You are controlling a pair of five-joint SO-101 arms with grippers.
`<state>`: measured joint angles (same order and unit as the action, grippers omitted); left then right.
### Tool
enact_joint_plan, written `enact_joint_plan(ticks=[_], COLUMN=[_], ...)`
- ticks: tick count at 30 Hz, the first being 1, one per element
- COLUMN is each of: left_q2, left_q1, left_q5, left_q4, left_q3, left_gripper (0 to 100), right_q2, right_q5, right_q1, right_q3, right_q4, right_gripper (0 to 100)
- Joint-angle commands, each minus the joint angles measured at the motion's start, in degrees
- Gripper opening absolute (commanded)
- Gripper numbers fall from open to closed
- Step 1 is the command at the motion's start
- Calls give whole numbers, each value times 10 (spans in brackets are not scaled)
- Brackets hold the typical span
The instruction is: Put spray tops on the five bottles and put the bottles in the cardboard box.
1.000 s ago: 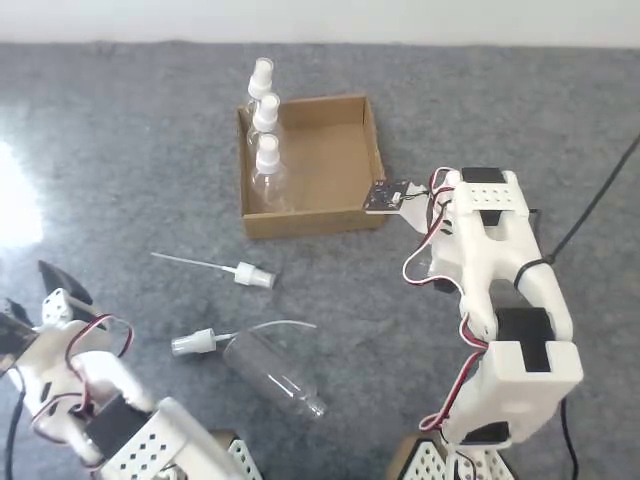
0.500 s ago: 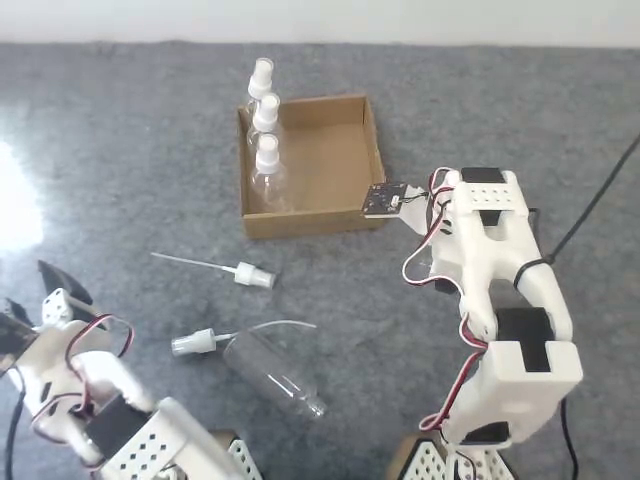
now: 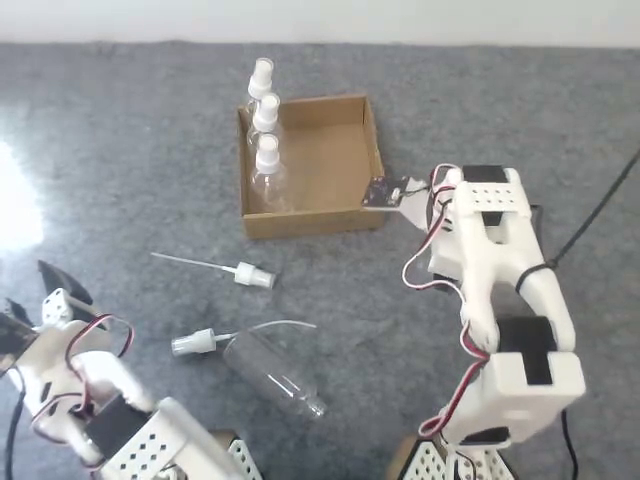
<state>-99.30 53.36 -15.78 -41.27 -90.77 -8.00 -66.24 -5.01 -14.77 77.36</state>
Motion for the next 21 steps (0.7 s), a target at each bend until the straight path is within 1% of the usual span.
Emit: enact_joint_plan(ticks=[1,7,11,14,18,21], left_q2=[-6,-6,-6,-6,-6,-6], left_q1=[-2,-2,-2,-2,-2,-2], left_q5=[-4,-4,-4,-4,-4,-4], left_q4=[18,18,18,18,18,18], left_q3=[7,7,7,7,7,7], left_gripper=[200,200,200,200,200,200], right_q2=[50,22,9,0,-17,-35], right_q5=[54,154,201,207,205,175], right_q1=[-16,-19,-16,-19,-27,-28], right_q3=[3,6,6,6,4,4], right_q4=[6,-15,-37,-36,-31,-31], right_gripper=[108,113,113,115,196,228])
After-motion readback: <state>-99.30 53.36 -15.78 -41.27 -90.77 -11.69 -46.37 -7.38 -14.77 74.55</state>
